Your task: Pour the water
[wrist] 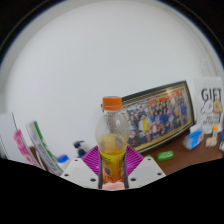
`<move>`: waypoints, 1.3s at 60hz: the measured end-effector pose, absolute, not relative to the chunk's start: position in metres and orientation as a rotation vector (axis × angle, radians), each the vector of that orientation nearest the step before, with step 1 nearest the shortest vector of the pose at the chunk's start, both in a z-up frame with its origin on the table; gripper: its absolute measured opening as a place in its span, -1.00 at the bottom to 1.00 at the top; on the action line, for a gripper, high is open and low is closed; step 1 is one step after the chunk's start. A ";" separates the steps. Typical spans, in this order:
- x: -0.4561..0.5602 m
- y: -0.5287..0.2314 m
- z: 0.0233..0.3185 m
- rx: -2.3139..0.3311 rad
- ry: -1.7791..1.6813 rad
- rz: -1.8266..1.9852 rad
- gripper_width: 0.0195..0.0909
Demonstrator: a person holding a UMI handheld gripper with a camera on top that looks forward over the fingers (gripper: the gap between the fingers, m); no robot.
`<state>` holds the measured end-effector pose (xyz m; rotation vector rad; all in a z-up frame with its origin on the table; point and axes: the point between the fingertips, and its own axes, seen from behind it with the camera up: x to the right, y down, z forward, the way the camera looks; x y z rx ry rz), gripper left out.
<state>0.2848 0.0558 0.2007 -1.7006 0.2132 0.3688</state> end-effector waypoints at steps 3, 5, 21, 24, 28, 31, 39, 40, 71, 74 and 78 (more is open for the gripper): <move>0.309 0.062 0.182 -1.723 0.159 0.254 -0.76; 0.324 0.060 0.165 -1.740 0.127 0.190 -0.76; 0.395 0.069 0.043 -1.900 0.093 -0.007 -0.76; 0.399 0.068 0.026 -1.915 0.089 -0.020 -0.76; 0.401 0.065 0.022 -1.891 0.096 -0.014 -0.75; 0.402 0.063 0.021 -1.880 0.116 -0.005 -0.74; 0.401 0.063 0.022 -1.871 0.139 0.007 -0.40; 0.401 0.063 0.022 -1.875 0.140 0.007 -0.34; 0.351 -0.085 0.088 -2.087 0.186 -0.037 0.85; 0.344 -0.113 0.103 -2.099 0.178 -0.050 0.85; 0.332 -0.148 0.120 -2.112 0.163 -0.051 0.85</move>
